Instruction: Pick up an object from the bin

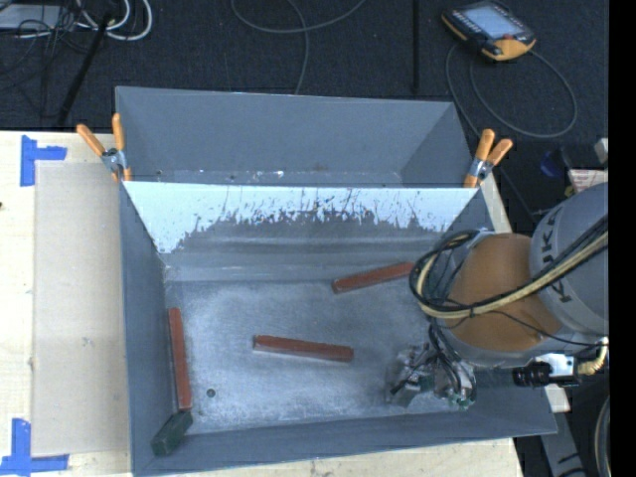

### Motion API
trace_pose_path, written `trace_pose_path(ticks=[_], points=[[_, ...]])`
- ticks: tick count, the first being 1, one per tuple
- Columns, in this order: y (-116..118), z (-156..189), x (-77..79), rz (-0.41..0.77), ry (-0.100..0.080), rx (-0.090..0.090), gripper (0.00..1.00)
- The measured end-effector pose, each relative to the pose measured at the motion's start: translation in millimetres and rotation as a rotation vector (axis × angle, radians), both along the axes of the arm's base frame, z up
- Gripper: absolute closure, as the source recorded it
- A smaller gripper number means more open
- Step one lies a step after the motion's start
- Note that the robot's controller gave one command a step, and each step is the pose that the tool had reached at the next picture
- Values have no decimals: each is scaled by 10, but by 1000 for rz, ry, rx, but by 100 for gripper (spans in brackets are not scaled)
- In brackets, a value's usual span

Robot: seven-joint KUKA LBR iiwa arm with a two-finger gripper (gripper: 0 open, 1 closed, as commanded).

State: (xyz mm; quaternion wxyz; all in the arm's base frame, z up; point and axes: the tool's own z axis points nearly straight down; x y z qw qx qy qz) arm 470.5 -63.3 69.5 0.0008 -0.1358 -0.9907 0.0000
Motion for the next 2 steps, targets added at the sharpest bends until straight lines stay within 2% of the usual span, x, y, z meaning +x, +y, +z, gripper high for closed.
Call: trace_pose_path(ticks=[2], points=[[-15,1,49,-56,-1,0,100]])
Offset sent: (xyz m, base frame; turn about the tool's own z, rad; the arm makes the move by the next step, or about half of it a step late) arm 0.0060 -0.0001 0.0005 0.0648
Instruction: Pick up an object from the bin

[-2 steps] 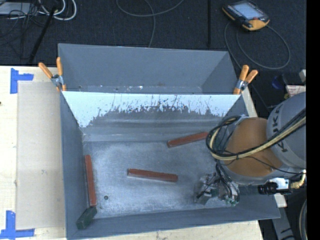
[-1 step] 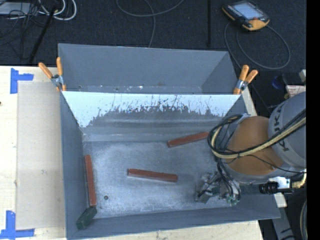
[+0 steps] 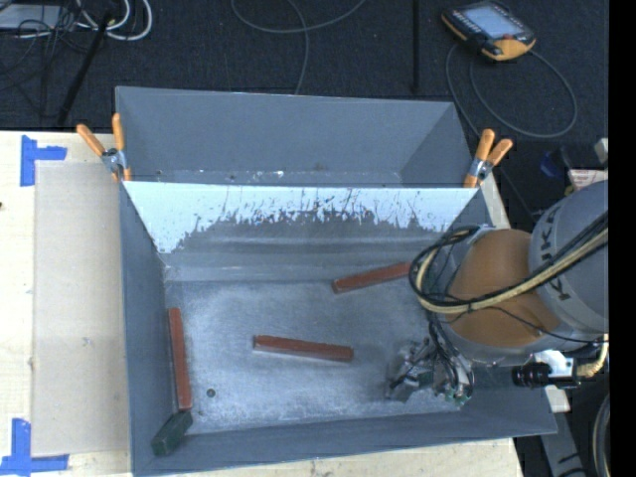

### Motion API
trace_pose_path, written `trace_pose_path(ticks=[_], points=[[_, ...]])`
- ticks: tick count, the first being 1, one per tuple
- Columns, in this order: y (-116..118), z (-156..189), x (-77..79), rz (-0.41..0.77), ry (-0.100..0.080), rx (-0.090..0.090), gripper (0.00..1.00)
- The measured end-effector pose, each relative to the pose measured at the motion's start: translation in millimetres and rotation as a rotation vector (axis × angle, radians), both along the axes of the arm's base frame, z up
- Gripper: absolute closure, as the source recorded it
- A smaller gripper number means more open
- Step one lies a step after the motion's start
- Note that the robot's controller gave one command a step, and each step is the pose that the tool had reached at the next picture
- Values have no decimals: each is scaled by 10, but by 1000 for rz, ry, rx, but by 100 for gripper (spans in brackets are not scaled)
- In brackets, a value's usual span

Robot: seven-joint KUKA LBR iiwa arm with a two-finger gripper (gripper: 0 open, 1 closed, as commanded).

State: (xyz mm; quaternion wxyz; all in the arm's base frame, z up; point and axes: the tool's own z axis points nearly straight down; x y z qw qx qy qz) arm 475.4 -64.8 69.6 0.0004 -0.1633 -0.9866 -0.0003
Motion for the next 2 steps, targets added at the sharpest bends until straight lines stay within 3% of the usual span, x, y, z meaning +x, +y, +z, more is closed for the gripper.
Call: trace_pose_path(ticks=[1,2], points=[[-305,0,56,-15,-1,-1,0],[-303,0,57,-14,0,-1,0]])
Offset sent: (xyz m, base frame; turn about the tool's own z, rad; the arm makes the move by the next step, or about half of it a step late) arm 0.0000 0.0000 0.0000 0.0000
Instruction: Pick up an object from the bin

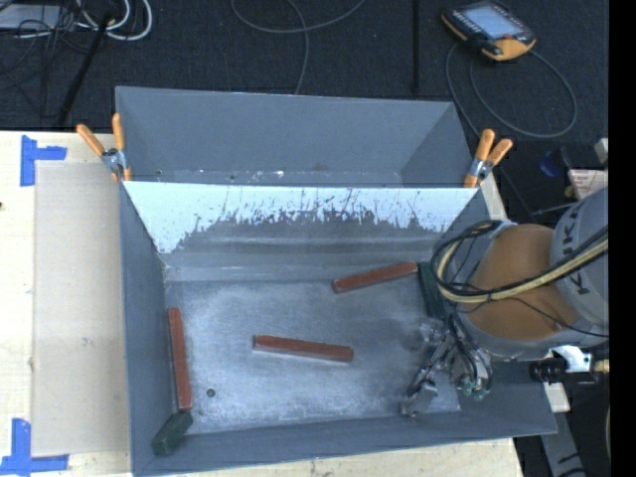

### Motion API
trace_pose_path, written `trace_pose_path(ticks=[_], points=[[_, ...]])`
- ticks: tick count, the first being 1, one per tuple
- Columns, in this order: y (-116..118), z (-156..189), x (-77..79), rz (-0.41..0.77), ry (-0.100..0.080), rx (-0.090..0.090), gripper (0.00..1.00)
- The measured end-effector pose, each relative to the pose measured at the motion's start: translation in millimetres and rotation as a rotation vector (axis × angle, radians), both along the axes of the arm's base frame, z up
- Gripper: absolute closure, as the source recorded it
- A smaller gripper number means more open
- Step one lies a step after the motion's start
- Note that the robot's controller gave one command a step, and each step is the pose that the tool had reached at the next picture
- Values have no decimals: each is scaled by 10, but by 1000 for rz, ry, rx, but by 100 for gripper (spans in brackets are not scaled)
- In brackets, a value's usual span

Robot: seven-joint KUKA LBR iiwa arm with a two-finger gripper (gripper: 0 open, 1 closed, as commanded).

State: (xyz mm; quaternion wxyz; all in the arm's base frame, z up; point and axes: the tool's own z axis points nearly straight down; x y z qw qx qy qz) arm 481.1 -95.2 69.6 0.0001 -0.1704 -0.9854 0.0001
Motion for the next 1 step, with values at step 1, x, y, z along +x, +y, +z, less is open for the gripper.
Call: trace_pose_path(ticks=[1], points=[[-164,351,150,52,9,3,0]])
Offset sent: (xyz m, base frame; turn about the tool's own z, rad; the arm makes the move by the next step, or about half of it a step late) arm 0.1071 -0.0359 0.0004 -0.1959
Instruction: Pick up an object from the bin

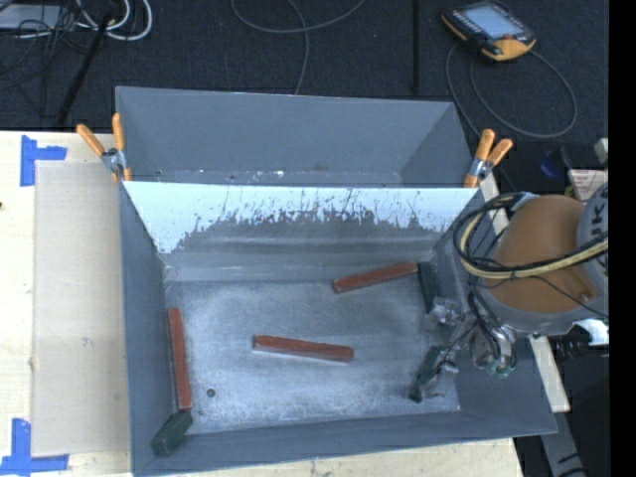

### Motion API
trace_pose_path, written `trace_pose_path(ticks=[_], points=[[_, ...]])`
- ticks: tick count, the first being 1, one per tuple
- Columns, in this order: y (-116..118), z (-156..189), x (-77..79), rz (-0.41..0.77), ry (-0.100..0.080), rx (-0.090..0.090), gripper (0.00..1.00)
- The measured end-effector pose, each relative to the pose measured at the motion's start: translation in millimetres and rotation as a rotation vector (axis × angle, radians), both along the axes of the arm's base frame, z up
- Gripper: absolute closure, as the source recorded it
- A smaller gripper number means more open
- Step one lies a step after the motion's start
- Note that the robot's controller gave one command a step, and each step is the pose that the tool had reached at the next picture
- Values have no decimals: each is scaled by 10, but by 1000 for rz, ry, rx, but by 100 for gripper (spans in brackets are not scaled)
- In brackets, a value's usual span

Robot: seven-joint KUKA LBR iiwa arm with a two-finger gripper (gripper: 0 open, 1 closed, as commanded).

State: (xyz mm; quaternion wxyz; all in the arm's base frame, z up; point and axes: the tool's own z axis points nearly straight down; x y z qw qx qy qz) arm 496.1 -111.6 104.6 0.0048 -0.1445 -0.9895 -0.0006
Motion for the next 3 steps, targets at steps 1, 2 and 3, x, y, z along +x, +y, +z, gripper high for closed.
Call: trace_pose_path(ticks=[1,2,3], points=[[-67,143,105,18,-5,-2,0],[0,41,463,2,-12,-3,0],[-165,-126,262,-23,-10,-2,0]])
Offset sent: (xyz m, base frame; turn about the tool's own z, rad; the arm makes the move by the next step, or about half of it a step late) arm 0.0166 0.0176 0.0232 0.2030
